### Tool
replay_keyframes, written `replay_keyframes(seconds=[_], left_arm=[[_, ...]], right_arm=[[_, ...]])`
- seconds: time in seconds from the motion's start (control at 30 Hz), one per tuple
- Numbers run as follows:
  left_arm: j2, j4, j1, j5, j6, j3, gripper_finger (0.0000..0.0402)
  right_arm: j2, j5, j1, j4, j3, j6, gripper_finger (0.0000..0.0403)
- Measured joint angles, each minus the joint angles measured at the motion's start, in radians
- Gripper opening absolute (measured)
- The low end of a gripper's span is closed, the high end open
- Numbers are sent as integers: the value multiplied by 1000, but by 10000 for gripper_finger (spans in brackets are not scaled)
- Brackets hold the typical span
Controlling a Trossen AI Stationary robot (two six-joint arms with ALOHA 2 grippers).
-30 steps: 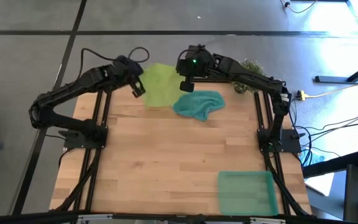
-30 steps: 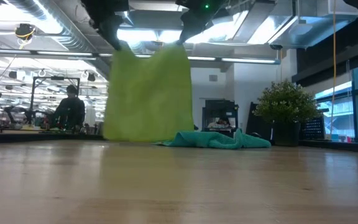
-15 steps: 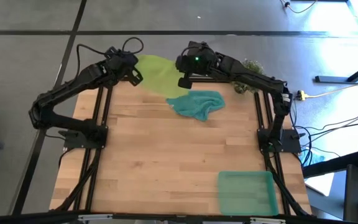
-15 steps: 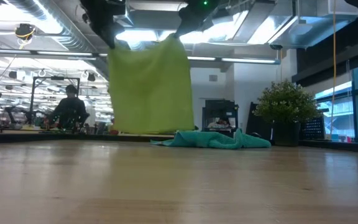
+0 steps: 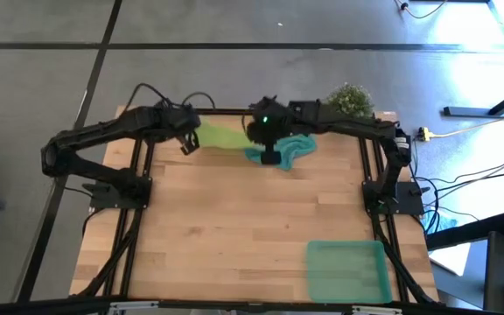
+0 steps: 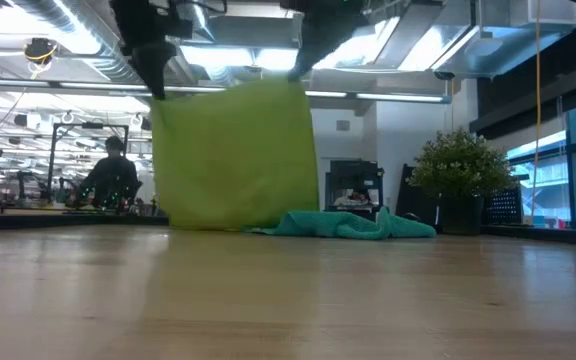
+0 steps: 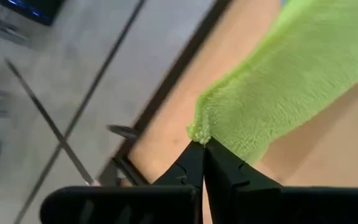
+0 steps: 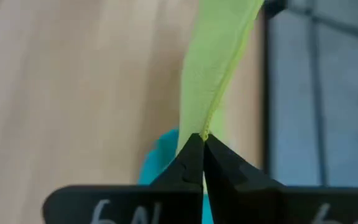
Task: Roll microfiber towels into tight, uniform cylinder then place into a basket
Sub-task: Fold the green microfiber cloth
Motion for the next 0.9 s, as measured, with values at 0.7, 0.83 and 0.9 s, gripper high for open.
replay_keyframes(seconds=[0.7,0.83,0.9], left_arm=[[0,237,-451,383,-412,-408,0],[0,311,-535,464,-498,-456,0],[0,337,-576,485,-529,-461,0]], right_arm=[[3,-205,229,350,-522,212,3],[3,-321,278,422,-567,248,3],[3,-355,297,442,-579,264,3]])
